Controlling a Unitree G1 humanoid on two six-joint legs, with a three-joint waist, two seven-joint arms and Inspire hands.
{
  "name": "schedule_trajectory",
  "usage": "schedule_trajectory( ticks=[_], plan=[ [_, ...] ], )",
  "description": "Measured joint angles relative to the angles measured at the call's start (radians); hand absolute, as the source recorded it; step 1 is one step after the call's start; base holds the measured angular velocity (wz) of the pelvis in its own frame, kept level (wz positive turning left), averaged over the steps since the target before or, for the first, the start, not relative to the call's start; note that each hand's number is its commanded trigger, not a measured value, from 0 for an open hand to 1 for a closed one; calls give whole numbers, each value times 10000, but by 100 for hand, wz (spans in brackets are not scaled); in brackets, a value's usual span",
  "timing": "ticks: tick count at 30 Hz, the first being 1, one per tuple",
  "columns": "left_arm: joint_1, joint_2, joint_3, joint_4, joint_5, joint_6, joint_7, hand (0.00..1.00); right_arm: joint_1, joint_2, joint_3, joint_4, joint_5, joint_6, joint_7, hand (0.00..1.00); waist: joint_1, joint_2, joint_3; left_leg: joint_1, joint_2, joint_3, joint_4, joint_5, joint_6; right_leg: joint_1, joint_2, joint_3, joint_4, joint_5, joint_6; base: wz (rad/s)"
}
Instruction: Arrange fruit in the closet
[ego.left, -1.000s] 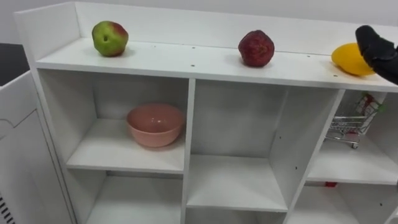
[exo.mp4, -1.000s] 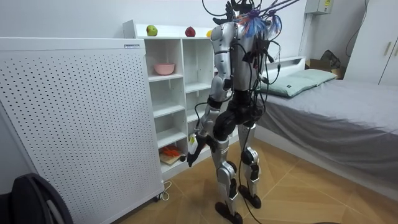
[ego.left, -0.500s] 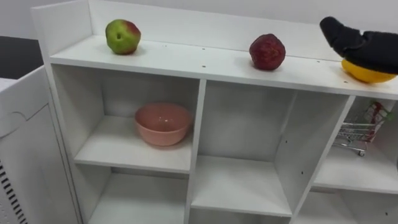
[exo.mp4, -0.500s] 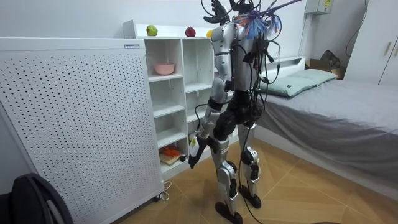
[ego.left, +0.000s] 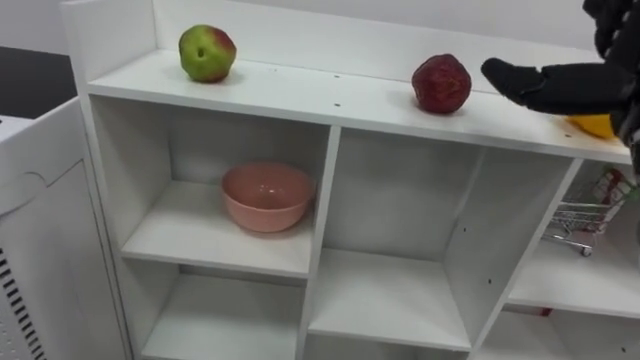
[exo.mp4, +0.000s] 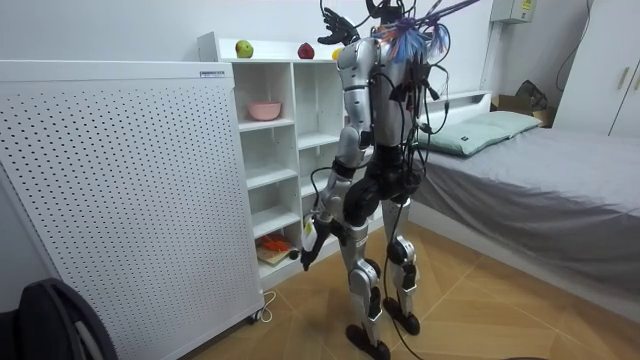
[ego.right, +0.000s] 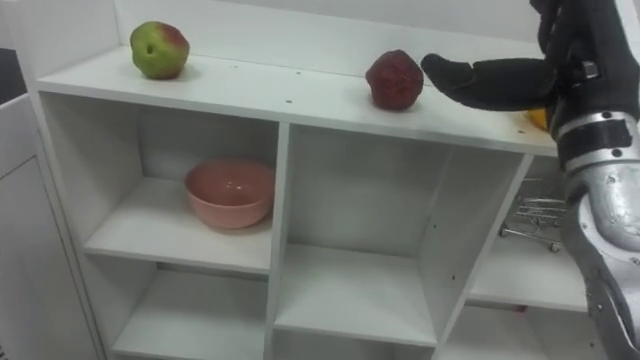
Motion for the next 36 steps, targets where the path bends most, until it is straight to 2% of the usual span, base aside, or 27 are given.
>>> schedule_trajectory(
  ticks=[4, 8, 16, 27, 29, 31, 36],
  plan=[
    [3, 120, 1, -71, 0, 38, -148, 0, -150, -61, 312, 122, 20, 3, 341, 0, 22, -97, -58, 35, -1, -28, 1, 0, 0, 48, 0, -15, -4, 0, 0, 2],
    [-20, 222, 0, -76, -1, 40, -160, 0, -163, -207, 494, 283, 76, 2, 574, 0, 196, -109, -37, 47, -9, -58, 11, 1, 1, 65, -12, -64, -14, 0, 0, 1],
    [-3, 241, -3, -70, -5, 41, -154, 0, -176, -208, 744, 283, 50, 2, 760, 0, 490, -52, 4, 40, 7, -40, 18, 17, -7, 51, -16, -172, 3, 0, 0, 0],
    [20, 241, -3, -70, -6, 43, -139, 0, -534, -208, 776, 318, 49, -7, 988, 0, 510, -41, 11, 11, 2, -70, 1, 16, -7, 27, -20, -220, 0, 0, 0, 0],
    [-18, 248, -3, -68, -8, 51, -140, 0, -535, -208, 785, 616, 154, -9, 1129, 0, 513, -10, 33, 11, 3, -74, 7, 17, -7, 32, -20, -211, 2, 0, -1, 0],
    [-23, 249, -2, -68, -9, 54, -140, 0, -535, -208, 786, 879, 285, -3, 1230, 0, 513, -26, 22, 2, 4, -74, 14, 17, -7, 29, -19, -201, 1, 0, -1, 0],
    [-26, 251, -3, -67, -6, 263, -144, 0, -535, -208, 872, 1502, 829, 122, 1541, 0, 502, -26, 20, -62, 3, -76, 51, 17, -7, -3, -18, -208, 0, 0, -1, 0]
  ],
)
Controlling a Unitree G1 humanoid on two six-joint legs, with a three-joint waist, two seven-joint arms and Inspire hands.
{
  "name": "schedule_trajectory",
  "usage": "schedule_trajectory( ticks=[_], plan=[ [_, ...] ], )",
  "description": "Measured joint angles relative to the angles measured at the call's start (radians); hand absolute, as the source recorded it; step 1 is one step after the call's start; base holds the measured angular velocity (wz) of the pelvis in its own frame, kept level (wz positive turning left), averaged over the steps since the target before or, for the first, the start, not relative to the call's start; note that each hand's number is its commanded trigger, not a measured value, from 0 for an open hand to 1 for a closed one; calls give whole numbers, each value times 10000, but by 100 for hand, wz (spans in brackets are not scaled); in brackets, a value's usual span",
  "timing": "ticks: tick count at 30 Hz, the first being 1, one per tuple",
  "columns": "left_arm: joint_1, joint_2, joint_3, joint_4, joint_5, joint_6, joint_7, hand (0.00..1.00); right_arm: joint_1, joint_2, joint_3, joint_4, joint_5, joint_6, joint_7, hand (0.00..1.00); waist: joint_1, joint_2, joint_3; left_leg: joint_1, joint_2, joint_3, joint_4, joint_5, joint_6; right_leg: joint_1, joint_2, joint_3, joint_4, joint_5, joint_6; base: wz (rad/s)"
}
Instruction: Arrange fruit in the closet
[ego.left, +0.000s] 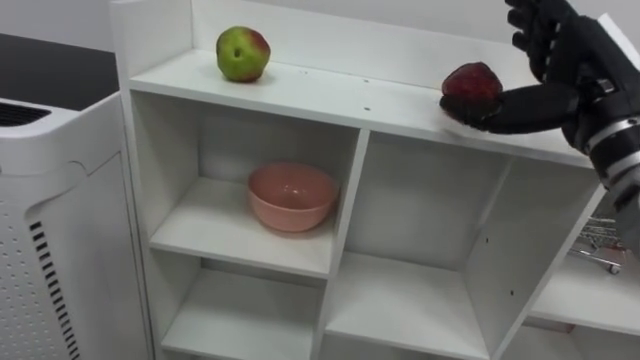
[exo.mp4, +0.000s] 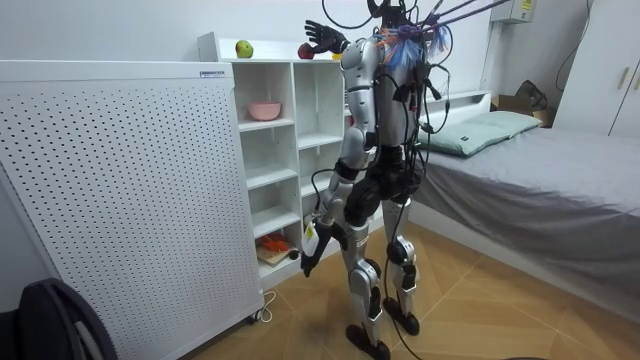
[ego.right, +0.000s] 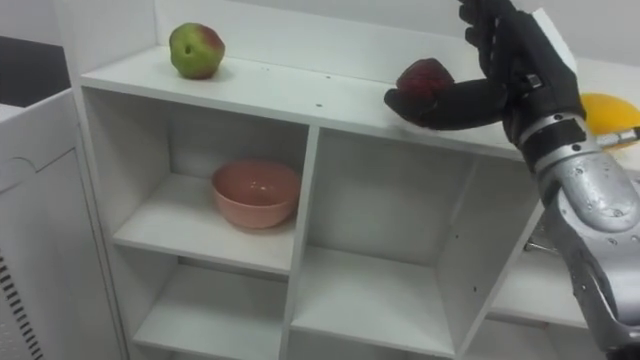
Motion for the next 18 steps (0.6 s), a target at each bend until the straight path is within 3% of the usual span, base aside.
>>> schedule_trajectory(
  ticks=[7, 12, 18],
  plan=[
    [-24, 6, -31, 15, -2, 227, -19, 0, -116, -33, 193, 1142, 407, 107, 308, 0, -88, -27, -18, -77, -11, -188, 123, 0, 0, 54, -16, -252, 0, 3, -5, 8],
    [-21, 7, -19, 227, -3, 240, -13, 0, -418, -293, 225, 2045, 585, 104, 598, 0, -36, -79, -53, -72, -14, -239, 122, 4, -7, 118, -16, -268, -5, 5, -8, 4],
    [23, -11, -4, 305, -3, 250, -16, 0, -794, -429, 221, 2789, 450, 111, 825, 0, -266, -90, -55, -100, -74, -418, 124, 19, 18, 189, -73, -496, -8, 5, -7, 9]
  ],
)
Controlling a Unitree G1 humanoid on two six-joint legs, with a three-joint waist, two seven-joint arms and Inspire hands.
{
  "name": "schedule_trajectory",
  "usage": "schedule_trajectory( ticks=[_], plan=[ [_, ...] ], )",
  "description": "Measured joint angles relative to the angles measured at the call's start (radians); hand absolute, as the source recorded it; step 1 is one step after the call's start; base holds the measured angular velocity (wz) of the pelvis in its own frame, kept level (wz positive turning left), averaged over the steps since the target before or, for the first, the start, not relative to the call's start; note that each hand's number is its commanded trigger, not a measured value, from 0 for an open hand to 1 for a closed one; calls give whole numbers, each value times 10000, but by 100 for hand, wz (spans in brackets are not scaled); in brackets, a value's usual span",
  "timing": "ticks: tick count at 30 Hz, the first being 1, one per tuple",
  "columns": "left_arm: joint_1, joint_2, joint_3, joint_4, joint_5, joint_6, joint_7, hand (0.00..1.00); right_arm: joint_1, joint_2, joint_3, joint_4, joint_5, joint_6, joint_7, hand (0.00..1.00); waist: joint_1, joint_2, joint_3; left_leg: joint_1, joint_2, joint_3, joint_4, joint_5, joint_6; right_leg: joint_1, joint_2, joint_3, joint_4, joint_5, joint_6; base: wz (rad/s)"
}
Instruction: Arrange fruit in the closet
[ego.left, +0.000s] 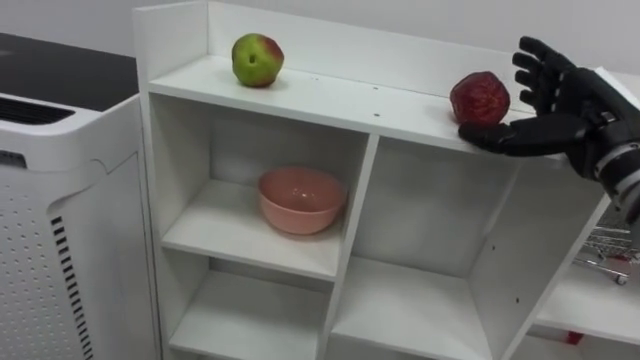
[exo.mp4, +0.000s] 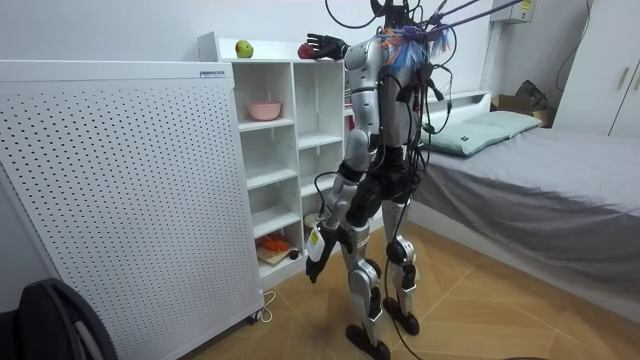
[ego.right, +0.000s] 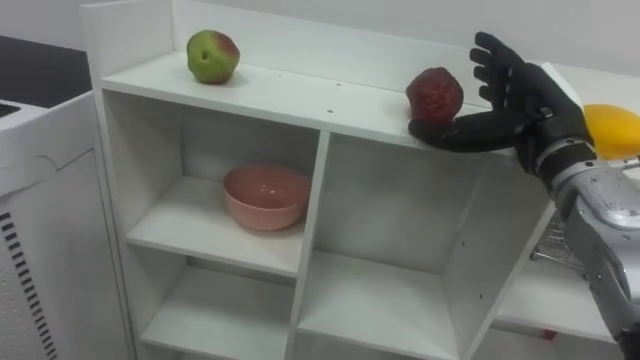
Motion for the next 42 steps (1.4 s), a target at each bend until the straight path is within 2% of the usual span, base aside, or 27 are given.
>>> schedule_trajectory(
  ticks=[6, 14, 22, 29, 34, 42],
  plan=[
    [-217, 6, 27, 232, 0, 0, -8, 0, -24, -141, 0, 2, -167, 14, 193, 0, 2, -29, -2, 32, -6, 1, 2, 5, 3, -5, -4, 0, -2, 0, 0, 0],
    [-190, 49, 220, 218, 4, -1, -251, 0, -373, -220, 11, 369, -511, 304, 364, 0, 33, -171, -1, 29, -4, -8, 21, 11, -1, -4, 2, -10, -1, -1, 0, 0],
    [-85, 181, 195, 153, 0, 136, -445, 0, -1098, -437, 480, 1224, -969, 556, 352, 0, 32, -377, -65, -16, -6, -33, 85, 10, -2, -28, 7, -28, 4, 0, 0, 0],
    [-9, 308, 191, 151, -5, 208, -463, 0, -1174, -484, 803, 1397, -1062, 737, 359, 0, 225, -378, -29, 77, 4, -10, 46, 13, -8, 7, 15, -14, 7, 0, 0, -2],
    [33, 340, 174, 178, -7, 221, -463, 0, -1174, -567, 838, 1449, -1103, 754, 367, 0, 296, -390, 15, 96, 4, -37, 29, 20, -18, 48, 24, -25, 0, 0, 0, 1],
    [109, 350, 173, 389, -8, 330, -430, 0, -1174, -577, 841, 1639, -1069, 750, 475, 0, 331, -414, 40, 175, 3, -36, -18, 21, -20, 130, 25, -22, -3, 0, 0, 0]
  ],
)
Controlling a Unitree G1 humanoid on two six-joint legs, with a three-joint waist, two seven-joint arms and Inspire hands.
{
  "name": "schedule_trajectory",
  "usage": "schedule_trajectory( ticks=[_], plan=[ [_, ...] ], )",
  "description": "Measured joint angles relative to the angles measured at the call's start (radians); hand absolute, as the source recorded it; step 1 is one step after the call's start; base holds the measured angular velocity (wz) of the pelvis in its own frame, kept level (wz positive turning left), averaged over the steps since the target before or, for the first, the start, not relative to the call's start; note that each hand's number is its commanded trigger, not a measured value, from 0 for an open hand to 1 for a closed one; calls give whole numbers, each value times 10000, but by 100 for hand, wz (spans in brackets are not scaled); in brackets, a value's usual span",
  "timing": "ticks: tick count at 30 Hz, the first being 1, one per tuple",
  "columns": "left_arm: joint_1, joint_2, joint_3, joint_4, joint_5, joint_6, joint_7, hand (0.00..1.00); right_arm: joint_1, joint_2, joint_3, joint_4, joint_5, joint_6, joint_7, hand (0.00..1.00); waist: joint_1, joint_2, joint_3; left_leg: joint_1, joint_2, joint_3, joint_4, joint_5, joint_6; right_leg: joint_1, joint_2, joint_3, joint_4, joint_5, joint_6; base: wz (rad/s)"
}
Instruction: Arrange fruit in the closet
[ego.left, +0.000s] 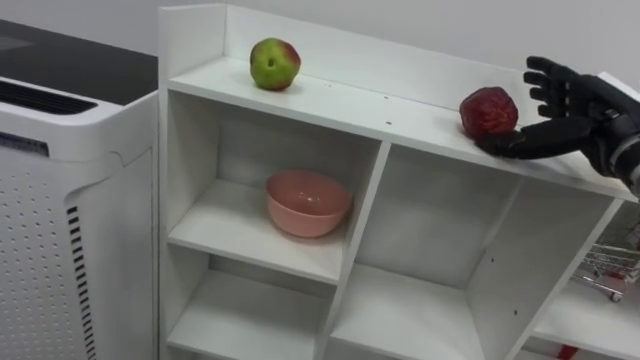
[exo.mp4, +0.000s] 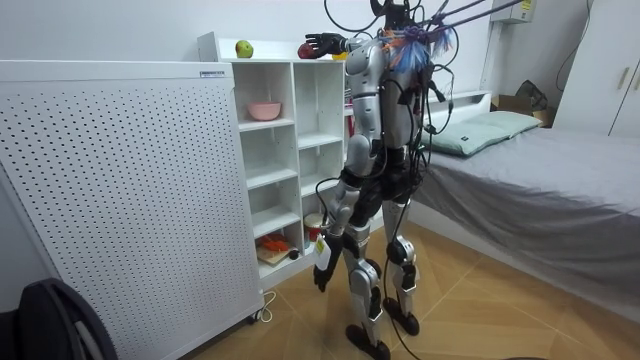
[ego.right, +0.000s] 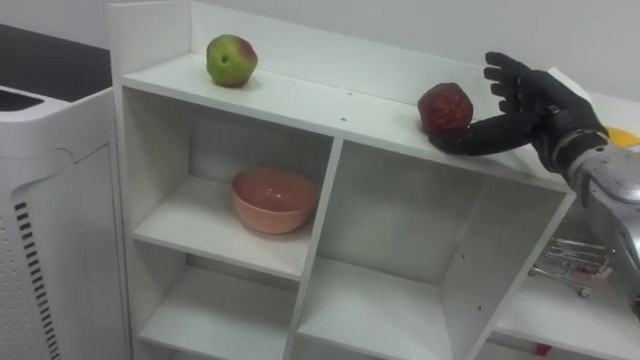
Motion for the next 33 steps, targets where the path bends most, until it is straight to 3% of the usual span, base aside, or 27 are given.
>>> schedule_trajectory(
  ticks=[10, 15, 16, 17, 19, 20, 33],
  plan=[
    [105, -9, -8, -27, 6, 38, -11, 0, 1, -14, 25, 110, 44, -6, -17, 0, 180, 29, 21, 34, 12, 35, -6, 0, -3, 38, 7, -21, 1, 0, 0, -1],
    [99, -13, -216, -94, 1, 95, -33, 0, 4, -16, 254, 190, 234, -16, -204, 0, 351, 171, 103, 56, 20, -2, 8, -3, -7, 122, -15, -248, 10, 1, -2, 1],
    [102, -11, -304, -110, 2, 98, -33, 0, 4, -14, 310, 202, 258, -19, -258, 9, 402, 215, 113, 54, 21, 3, 16, 3, -16, 122, -16, -249, 13, 4, -8, 0],
    [135, -3, -415, -198, 2, 128, -33, 0, 4, -6, 321, 201, 258, -19, -268, 27, 427, 249, 126, 42, 25, 3, 29, 10, -25, 121, -15, -256, 14, 9, -17, 0],
    [197, -4, -485, -348, 3, 166, -32, 0, 4, 0, 328, 202, 249, -18, -333, 95, 491, 277, 142, 26, 34, 2, 33, 24, -43, 105, -6, -257, 16, 23, -40, 0],
    [236, -4, -496, -417, 9, 183, -32, 0, 4, 0, 326, 203, 227, -18, -355, 100, 519, 281, 141, 10, 42, 2, 33, 36, -56, 86, 2, -259, 19, 28, -49, 0],
    [320, -4, -574, -631, 18, 159, -183, 0, 3, 28, 463, 142, -351, -122, -675, 100, 836, 220, 82, -129, 157, -25, 0, 148, -180, -75, 112, -373, 24, 93, -160, 1]
  ],
)
